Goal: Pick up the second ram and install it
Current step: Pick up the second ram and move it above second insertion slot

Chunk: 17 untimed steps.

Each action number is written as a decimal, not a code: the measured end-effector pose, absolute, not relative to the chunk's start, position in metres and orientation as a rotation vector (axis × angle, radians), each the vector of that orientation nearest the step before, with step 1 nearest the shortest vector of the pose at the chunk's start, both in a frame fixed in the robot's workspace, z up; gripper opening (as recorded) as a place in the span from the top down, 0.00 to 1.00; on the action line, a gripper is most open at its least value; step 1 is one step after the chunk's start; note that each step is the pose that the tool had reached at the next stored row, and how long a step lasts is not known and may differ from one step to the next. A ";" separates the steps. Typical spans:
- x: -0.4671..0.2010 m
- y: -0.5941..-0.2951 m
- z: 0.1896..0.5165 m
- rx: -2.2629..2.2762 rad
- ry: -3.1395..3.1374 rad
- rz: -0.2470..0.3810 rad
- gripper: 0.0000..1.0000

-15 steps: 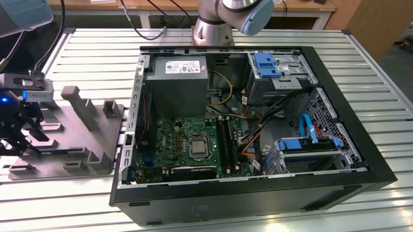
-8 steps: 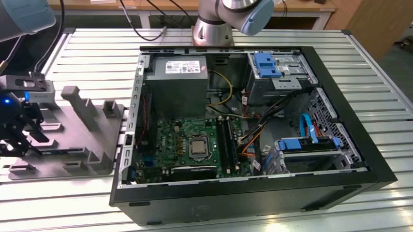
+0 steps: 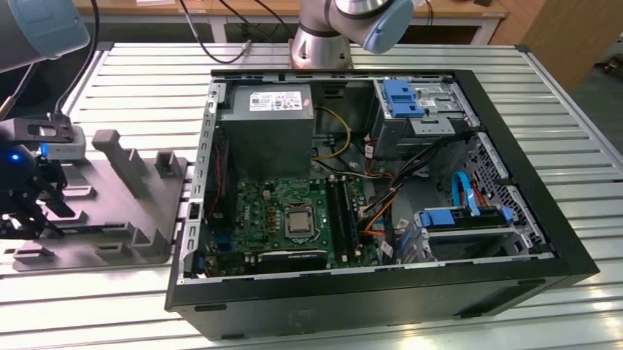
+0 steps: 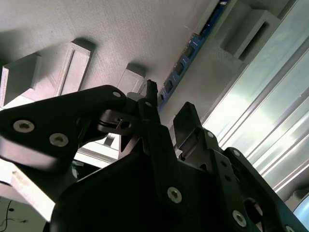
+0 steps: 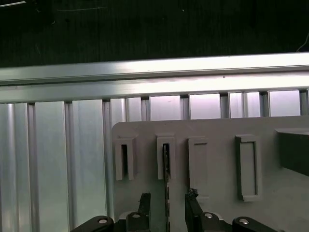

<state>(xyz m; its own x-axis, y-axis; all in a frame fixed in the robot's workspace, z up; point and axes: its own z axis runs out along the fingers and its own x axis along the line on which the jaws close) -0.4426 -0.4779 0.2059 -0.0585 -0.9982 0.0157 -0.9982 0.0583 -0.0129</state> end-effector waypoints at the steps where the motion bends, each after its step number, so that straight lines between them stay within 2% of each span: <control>1: -0.443 -0.478 0.205 2.153 -2.283 0.030 0.59; 17: -0.441 -0.478 0.202 2.160 -2.278 0.032 0.59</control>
